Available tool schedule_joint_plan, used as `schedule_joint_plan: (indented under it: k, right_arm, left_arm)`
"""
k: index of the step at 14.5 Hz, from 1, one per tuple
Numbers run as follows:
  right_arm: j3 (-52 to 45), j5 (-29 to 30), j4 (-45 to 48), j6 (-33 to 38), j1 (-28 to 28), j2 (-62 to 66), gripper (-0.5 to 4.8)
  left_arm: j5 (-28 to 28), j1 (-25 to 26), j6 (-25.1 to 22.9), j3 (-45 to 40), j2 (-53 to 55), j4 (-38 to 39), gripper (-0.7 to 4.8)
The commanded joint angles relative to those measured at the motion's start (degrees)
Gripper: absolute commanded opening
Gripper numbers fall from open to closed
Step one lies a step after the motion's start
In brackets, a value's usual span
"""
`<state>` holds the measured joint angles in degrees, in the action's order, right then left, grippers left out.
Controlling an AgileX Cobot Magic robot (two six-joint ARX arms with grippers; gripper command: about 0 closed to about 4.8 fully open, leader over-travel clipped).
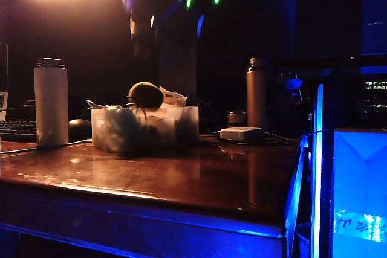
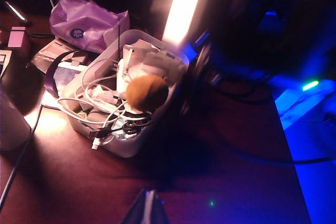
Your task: Pick up the kiwi and place it into the translucent box.
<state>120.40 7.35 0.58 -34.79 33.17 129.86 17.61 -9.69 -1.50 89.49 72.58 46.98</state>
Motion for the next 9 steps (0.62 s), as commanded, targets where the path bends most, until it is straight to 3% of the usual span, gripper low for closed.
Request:
schedule_joint_plan:
  k: [1,2,3,4,5,9]
  right_arm:
    - [0.20,-0.55,0.57,0.33,-0.22,-2.27,3.63]
    - [0.20,-3.65,0.31,1.03,-0.22,-3.98,2.88]
    - [0.20,-5.44,0.50,1.62,-0.22,-5.29,2.47]
    - [0.20,-9.38,0.55,2.47,-0.22,-7.26,1.65]
    - [0.20,-13.84,-0.15,3.82,-0.24,-9.51,0.33]
    - [0.17,-14.75,-12.96,10.43,-1.01,-23.02,-0.01]
  left_arm:
    - [0.24,0.00,-0.07,0.31,-0.15,-0.17,-0.04]
    - [0.26,0.00,-0.22,0.31,-0.15,-0.15,-0.04]
    - [0.48,-0.02,-0.22,0.31,-0.15,-0.35,-0.04]
    - [0.66,-0.02,-0.24,0.31,-0.15,-0.63,-0.04]
    - [0.70,-0.02,-0.31,0.33,-0.15,-0.79,-0.04]
    - [4.72,-0.09,-1.57,0.33,-1.44,-0.87,-0.04]
